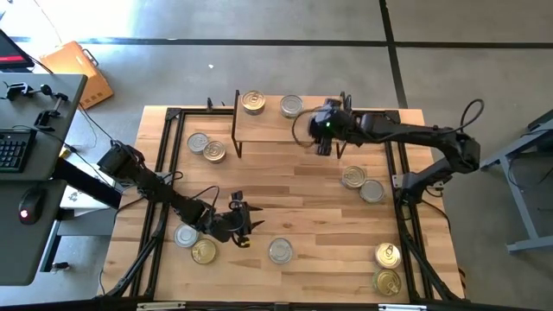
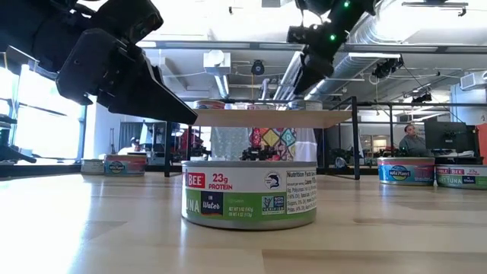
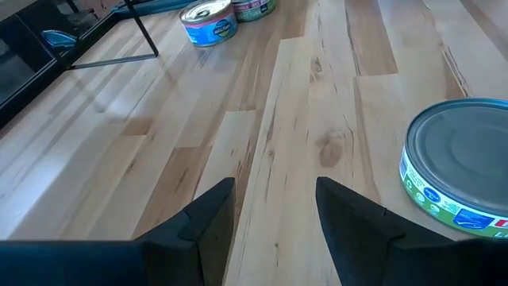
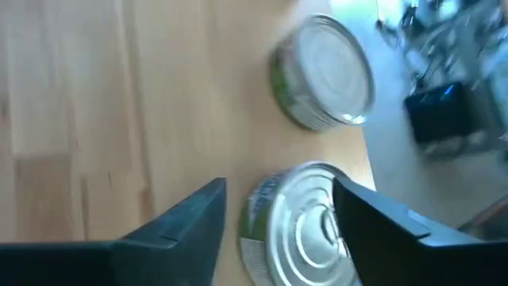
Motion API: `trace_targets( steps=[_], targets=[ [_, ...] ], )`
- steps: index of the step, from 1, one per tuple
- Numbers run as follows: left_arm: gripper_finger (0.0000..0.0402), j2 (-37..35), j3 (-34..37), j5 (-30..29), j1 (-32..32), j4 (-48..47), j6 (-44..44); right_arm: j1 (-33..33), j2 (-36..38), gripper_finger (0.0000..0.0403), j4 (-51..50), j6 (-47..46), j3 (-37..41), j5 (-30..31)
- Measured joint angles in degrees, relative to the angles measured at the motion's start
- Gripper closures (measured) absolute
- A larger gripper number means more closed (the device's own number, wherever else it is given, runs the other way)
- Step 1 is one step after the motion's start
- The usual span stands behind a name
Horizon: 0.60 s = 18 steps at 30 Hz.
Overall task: Stack canned seafood by type on shelf
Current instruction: Put the green tuna can on the shelf
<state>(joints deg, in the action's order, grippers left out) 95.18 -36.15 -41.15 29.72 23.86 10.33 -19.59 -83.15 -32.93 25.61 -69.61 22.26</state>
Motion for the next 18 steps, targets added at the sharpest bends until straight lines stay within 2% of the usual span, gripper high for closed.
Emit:
trace_targets(
  steps=[5,8,9,15,18],
  targets=[
    [0.0234,0.0,0.0,0.0,-0.1,0.0,0.1,-6.3,-0.1,0.0298,-2.2,-11.8,-1.7,-6.4],
    [0.0234,0.0,0.0,0.0,-0.1,0.0,0.1,-9.4,-0.1,0.0374,-2.7,-13.7,-1.2,-10.2],
    [0.0234,0.0,0.0,0.0,-0.1,0.0,0.1,-10.2,-0.1,0.0388,-2.7,-13.7,-0.8,-11.2],
    [0.0234,0.0,0.0,0.0,-0.1,0.1,0.1,-12.8,-2.4,0.0372,-1.9,-14.4,-0.5,-14.0],
    [0.0234,0.0,0.0,0.0,-0.2,0.2,0.1,-14.0,-4.1,0.0379,-0.8,-12.8,-0.7,-13.7]
  ],
)
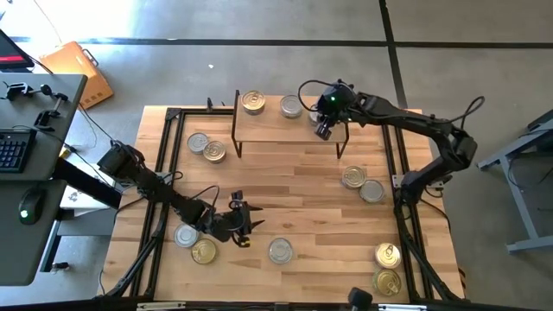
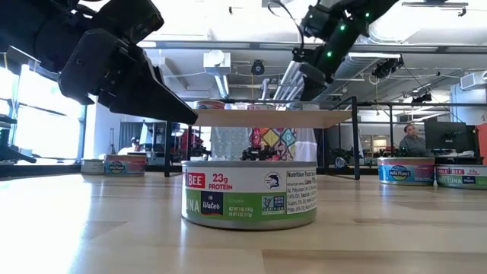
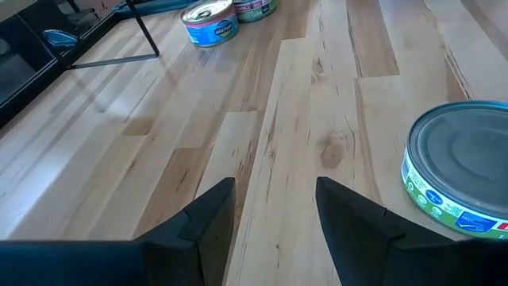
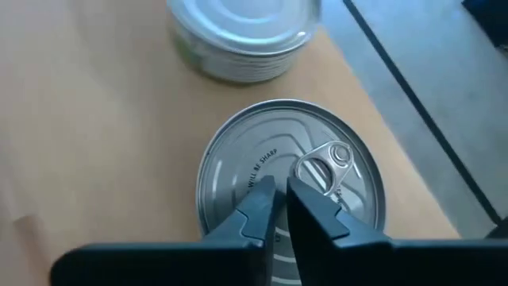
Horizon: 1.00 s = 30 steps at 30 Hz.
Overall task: Stack canned seafood by type on shelf
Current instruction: Put the green tuna can on the shelf
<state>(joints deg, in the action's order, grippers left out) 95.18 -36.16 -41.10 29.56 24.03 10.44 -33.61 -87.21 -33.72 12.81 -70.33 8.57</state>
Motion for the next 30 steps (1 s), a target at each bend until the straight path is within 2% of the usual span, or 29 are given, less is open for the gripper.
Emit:
trace_targets(
  steps=[6,17,26,30],
  targets=[
    [0.0234,0.0,0.0,0.0,0.0,0.0,0.0,-1.8,-0.7,0.0401,2.5,1.6,0.0,0.6],
    [0.0234,0.0,0.0,0.0,0.0,0.0,0.0,-4.1,-0.6,0.0399,-2.9,3.1,-2.4,2.4],
    [0.0234,0.0,0.0,0.0,0.0,0.0,0.5,-4.7,-0.6,0.0399,-1.7,3.7,-2.4,3.1],
    [0.0234,0.0,0.0,0.0,0.0,0.0,0.5,-4.7,-0.5,0.0399,0.1,2.7,-2.4,5.6]
  ],
)
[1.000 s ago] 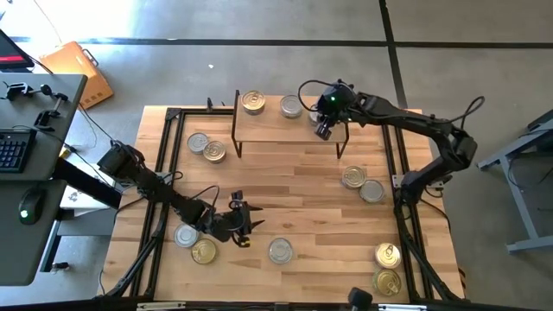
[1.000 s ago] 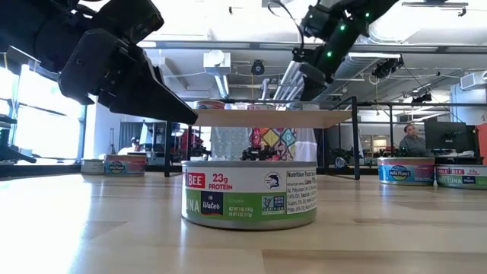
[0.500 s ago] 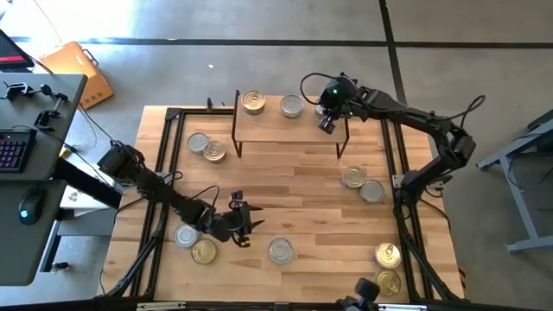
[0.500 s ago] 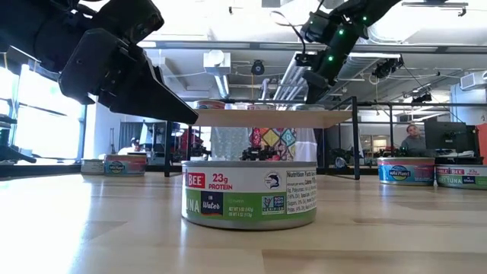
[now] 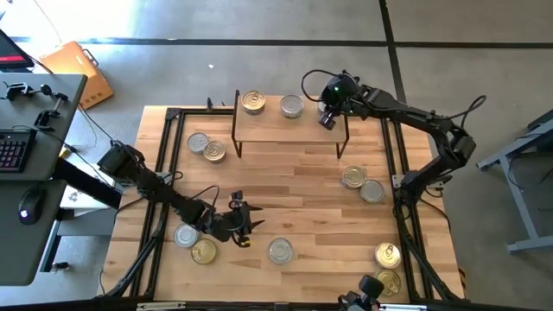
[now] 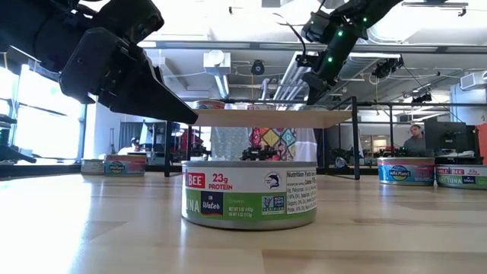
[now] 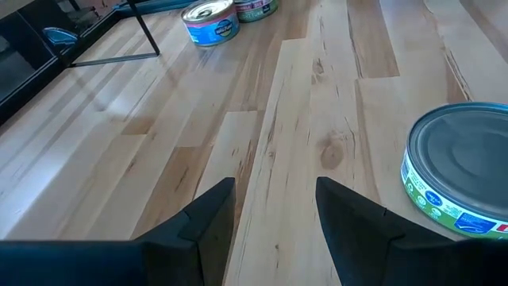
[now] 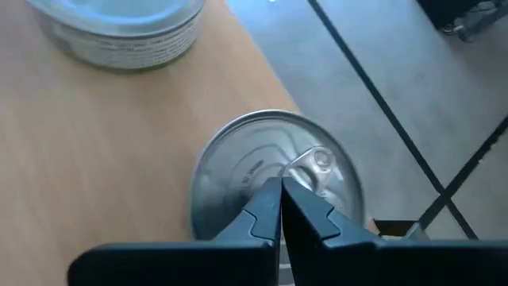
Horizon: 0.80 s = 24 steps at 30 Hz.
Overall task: Stack canned seafood by type on shelf
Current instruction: Put the green tuna can on the shelf, then put the green white tuna can aligned with the other green white tuna can on the shelf
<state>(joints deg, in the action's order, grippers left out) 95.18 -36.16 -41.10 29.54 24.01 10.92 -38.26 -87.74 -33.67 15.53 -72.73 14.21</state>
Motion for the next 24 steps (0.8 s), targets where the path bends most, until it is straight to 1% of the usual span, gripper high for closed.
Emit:
trace_targets(
  steps=[6,9,11,14,17,21,24],
  targets=[
    [0.0234,0.0,0.0,0.0,0.0,0.0,0.1,0.9,1.3,0.0399,0.9,0.0,0.0,0.3],
    [0.0234,0.0,0.0,0.0,0.0,0.0,0.1,3.7,3.4,0.0399,1.0,-0.1,0.0,0.1],
    [0.0234,0.0,0.0,0.0,0.0,0.0,0.1,6.7,5.0,0.0399,0.9,-0.3,0.0,-0.8],
    [0.0234,0.0,0.0,0.0,0.0,0.0,0.9,13.0,7.0,0.0399,0.8,-0.8,0.0,-1.4],
    [0.0234,0.0,0.0,0.0,0.0,-0.1,1.0,20.6,8.8,0.0399,1.3,-1.8,2.1,-2.1],
    [0.0234,0.0,0.0,0.0,0.3,-0.1,1.5,32.8,11.0,0.0399,4.5,-4.7,8.7,-2.2],
    [0.0234,0.0,0.0,0.0,0.5,0.0,1.5,42.2,11.4,0.0399,8.6,-9.6,14.3,-0.3]
  ],
)
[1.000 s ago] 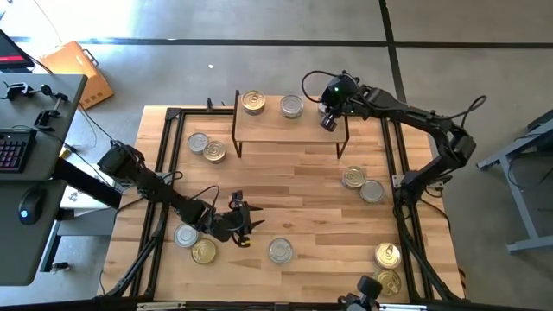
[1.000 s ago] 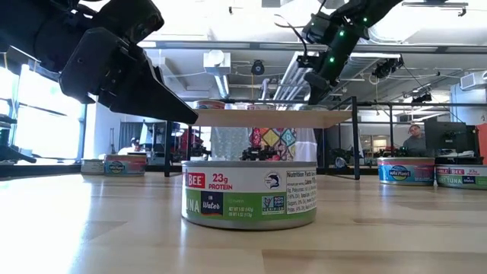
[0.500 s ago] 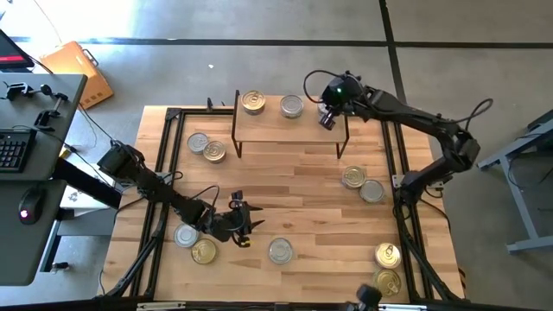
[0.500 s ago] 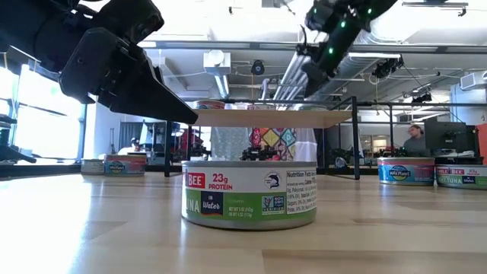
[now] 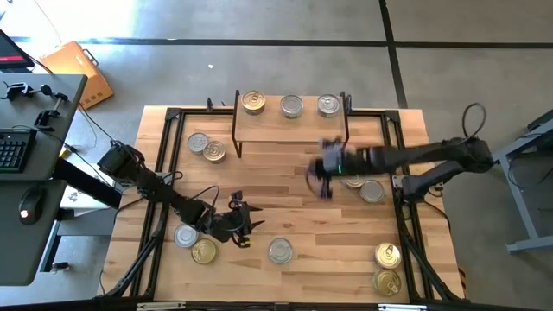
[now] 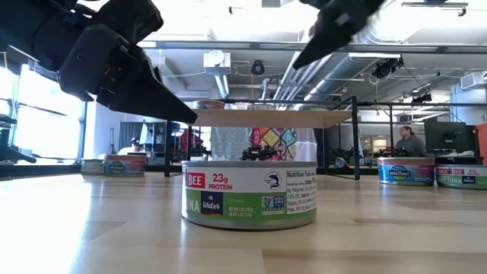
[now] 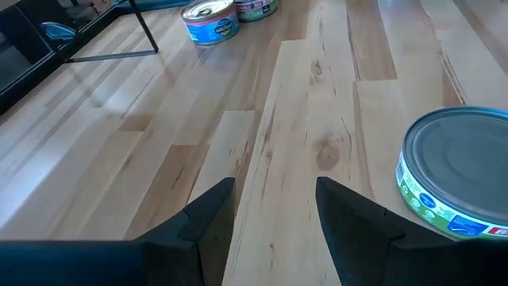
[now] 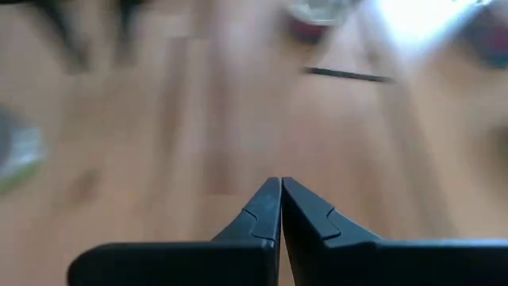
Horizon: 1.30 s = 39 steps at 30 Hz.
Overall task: Stack canned seafood by type on shelf
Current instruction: Put the green white tuna can aligned with the other green white tuna can on the shelf
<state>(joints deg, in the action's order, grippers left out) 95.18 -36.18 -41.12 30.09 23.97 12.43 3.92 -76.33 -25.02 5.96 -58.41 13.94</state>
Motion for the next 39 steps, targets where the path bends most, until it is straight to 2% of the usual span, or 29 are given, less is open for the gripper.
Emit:
trace_targets(
  steps=[5,9,14,17,23,27,30,36,39],
  targets=[
    [0.0234,0.0,0.0,0.0,-0.4,0.3,-0.1,13.4,-0.2,0.0399,3.9,-10.9,6.7,5.2],
    [0.0234,0.0,0.0,0.6,-1.1,1.4,-0.1,21.6,-0.2,0.0398,0.8,-23.6,8.7,9.8],
    [0.0234,0.0,0.0,5.0,-2.8,3.1,-0.1,27.6,-0.1,0.0392,-12.7,-39.2,7.9,10.7],
    [0.0234,0.0,0.0,6.2,-3.6,3.2,0.0,29.7,-0.1,0.0375,-22.1,-48.4,7.9,10.7],
    [0.0234,0.0,0.0,6.4,-3.9,3.4,0.0,32.6,-0.1,0.0295,-40.9,-64.0,7.9,8.7],
    [0.0234,0.0,0.0,6.4,-3.9,3.4,-0.1,33.0,-0.1,0.0238,-46.4,-68.3,10.1,6.9],
    [0.0234,0.0,0.0,6.4,-3.9,3.3,-0.1,32.5,-0.1,0.0219,-45.2,-65.5,14.2,4.9],
    [0.0234,0.0,0.0,6.5,-3.8,3.3,-0.1,30.8,-0.1,0.0230,-43.8,-65.4,21.1,5.6],
    [0.0234,0.0,0.0,6.4,-3.8,3.3,-0.1,29.7,-0.1,0.0240,-39.6,-62.9,23.0,5.0]
  ],
)
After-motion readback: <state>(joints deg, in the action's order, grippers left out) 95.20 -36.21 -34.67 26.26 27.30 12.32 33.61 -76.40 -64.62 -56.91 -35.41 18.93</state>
